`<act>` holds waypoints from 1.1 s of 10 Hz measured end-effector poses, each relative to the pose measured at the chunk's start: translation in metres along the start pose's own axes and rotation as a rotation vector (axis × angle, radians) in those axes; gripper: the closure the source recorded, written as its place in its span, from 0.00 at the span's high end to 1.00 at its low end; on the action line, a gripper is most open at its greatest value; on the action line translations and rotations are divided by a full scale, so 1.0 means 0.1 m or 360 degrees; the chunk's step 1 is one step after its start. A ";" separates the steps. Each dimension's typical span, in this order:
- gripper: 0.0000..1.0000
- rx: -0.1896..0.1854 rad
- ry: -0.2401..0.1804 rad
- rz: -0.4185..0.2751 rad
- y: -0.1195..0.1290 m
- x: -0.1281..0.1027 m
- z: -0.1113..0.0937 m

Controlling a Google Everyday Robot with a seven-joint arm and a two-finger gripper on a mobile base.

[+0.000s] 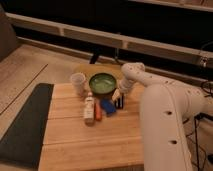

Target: Place the eraser on the white sponge

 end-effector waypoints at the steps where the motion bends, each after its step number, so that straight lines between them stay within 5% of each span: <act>1: 0.50 0.0000 0.0001 -0.0003 -0.01 -0.01 0.01; 6: 0.02 0.0050 -0.0014 -0.0005 -0.10 -0.03 -0.04; 8: 0.00 0.0136 -0.0019 0.0007 -0.17 -0.01 -0.22; 11: 0.00 0.0333 -0.0051 0.0150 -0.43 0.22 -0.93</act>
